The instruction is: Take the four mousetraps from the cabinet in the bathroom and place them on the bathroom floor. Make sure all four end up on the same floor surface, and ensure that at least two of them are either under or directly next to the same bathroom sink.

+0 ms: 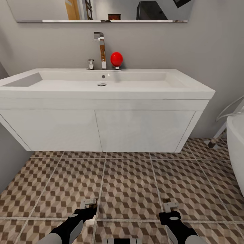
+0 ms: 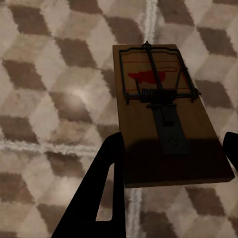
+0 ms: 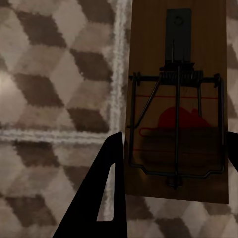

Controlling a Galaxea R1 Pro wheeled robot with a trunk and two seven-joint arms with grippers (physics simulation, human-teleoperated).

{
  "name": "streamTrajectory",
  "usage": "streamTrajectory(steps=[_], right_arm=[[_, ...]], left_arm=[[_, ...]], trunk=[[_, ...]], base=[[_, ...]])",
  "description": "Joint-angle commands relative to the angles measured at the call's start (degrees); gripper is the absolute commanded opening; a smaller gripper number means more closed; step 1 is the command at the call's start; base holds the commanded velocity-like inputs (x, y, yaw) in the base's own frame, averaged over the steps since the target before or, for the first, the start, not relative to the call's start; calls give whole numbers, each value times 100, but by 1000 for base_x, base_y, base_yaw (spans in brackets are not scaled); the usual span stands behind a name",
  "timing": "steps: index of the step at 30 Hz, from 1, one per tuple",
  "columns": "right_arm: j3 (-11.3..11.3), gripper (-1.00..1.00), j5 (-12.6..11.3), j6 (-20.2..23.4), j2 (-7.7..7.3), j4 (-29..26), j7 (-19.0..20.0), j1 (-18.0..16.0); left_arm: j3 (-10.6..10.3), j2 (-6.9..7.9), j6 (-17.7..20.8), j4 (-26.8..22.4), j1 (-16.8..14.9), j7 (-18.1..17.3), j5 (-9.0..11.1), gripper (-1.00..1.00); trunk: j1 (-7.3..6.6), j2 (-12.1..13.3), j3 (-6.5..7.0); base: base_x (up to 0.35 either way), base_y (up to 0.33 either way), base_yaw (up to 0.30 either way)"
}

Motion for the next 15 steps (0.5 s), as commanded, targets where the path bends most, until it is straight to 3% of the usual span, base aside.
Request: streamTrajectory(steps=[1,15], right_arm=[[-32,-100,52,25,4,-8,-8,-1],[-33,-100,52,25,4,-8,-8,-1]], left_arm=[[-51,2,9,-5,-1,44,43,-100],[-51,2,3,-3,-1,45,45,-100]], trunk=[[-1,-2,-4],[-1,-2,-4]], base=[[0,0,0],[0,0,0]])
